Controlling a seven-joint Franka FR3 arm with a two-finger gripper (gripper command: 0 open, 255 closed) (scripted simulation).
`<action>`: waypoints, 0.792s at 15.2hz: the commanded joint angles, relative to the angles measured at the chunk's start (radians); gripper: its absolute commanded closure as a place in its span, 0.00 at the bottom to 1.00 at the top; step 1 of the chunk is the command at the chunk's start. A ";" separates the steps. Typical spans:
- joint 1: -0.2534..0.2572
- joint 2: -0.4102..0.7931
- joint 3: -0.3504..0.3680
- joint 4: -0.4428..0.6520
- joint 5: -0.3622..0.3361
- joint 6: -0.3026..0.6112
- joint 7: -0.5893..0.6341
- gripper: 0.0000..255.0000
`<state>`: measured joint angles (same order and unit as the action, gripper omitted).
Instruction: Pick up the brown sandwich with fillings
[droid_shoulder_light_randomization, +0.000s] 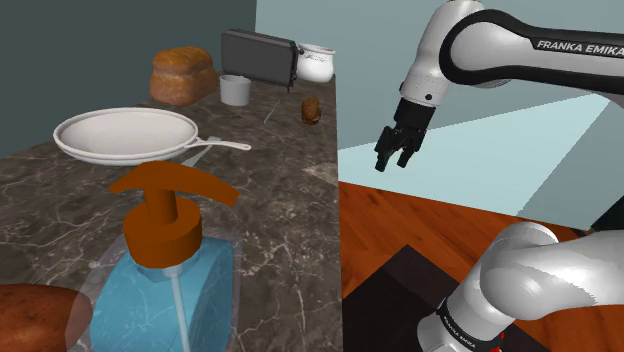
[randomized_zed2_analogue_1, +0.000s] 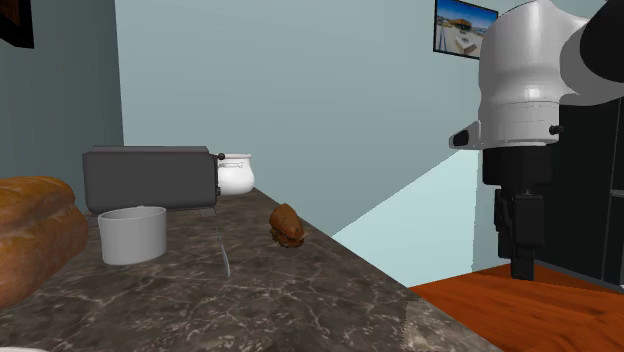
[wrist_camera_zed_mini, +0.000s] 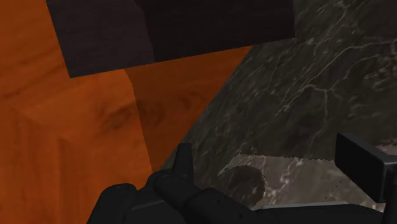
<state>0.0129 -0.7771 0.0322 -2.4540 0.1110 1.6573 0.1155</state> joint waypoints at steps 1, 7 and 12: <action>0.000 0.000 0.000 0.000 0.000 0.000 0.000 0.00; -0.034 0.241 0.042 0.170 -0.029 0.090 0.084 0.00; -0.062 0.434 0.069 0.341 -0.071 0.124 0.162 0.00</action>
<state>-0.0430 -0.3888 0.0968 -2.1520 0.0502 1.7723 0.2621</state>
